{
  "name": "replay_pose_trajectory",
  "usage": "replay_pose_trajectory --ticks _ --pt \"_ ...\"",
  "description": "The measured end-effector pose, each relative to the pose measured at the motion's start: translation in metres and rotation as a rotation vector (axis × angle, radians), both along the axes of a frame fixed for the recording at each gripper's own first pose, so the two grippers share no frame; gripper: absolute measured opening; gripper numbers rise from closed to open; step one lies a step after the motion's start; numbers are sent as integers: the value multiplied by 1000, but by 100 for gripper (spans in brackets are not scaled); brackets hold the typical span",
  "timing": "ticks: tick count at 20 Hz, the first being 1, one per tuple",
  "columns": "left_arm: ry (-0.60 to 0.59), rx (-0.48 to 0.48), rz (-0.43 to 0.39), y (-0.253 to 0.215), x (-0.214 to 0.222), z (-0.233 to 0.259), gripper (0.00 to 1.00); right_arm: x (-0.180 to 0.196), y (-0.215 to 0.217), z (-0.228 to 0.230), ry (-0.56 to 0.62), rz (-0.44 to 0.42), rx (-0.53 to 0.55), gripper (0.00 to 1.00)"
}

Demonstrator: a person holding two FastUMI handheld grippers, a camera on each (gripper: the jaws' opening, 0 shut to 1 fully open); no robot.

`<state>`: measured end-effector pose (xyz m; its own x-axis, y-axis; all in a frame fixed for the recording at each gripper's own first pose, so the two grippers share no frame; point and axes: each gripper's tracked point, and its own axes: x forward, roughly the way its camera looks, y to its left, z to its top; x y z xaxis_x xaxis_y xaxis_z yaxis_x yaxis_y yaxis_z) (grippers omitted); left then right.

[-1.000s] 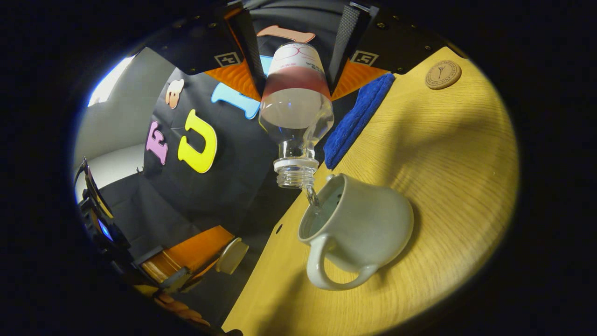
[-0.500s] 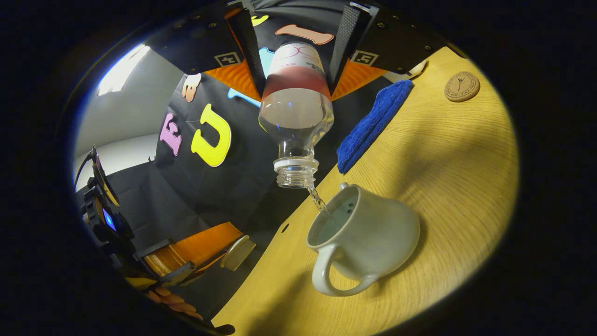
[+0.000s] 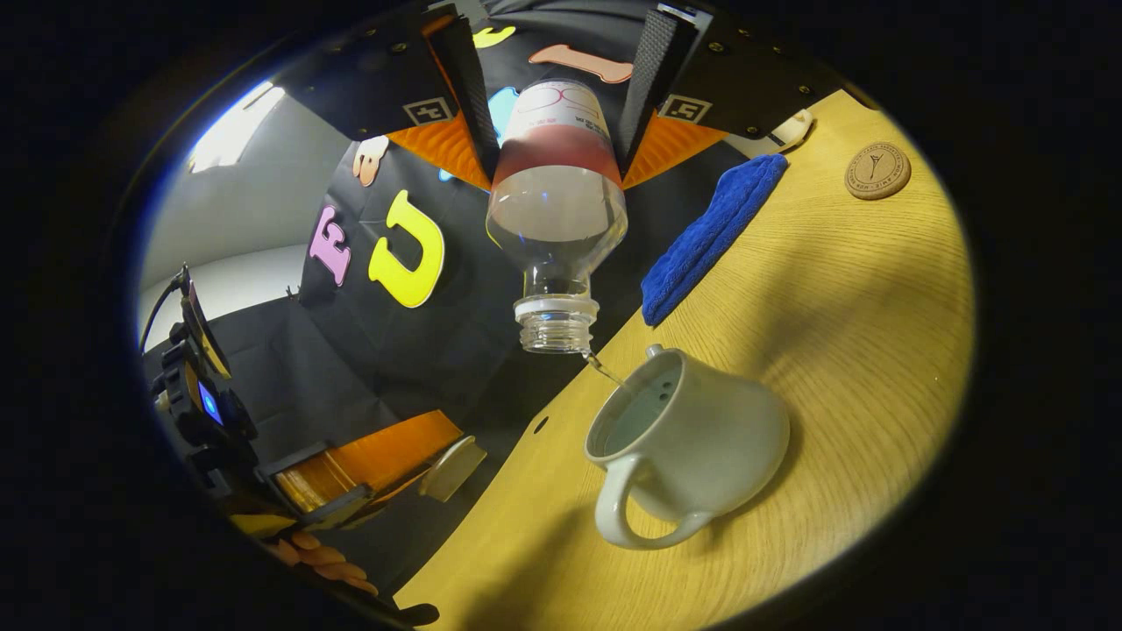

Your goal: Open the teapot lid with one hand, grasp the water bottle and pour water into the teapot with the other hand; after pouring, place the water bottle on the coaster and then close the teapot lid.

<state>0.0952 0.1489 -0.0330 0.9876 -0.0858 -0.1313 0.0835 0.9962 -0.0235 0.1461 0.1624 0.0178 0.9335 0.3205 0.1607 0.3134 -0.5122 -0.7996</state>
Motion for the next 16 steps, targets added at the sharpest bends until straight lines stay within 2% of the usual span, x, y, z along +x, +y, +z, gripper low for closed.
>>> replay_pose_trajectory --ticks 6,10,12,16 --pt "2 5 1 1 -2 1 17 0 1 -2 4 -1 -9 70" --pt "2 8 4 2 -3 3 17 3 -11 -7 49 -34 31 70" --pt "3 3 4 2 -3 3 17 5 -21 -13 99 -59 84 70" --pt "4 -9 0 -1 -3 4 17 7 -28 -34 246 -94 255 68"
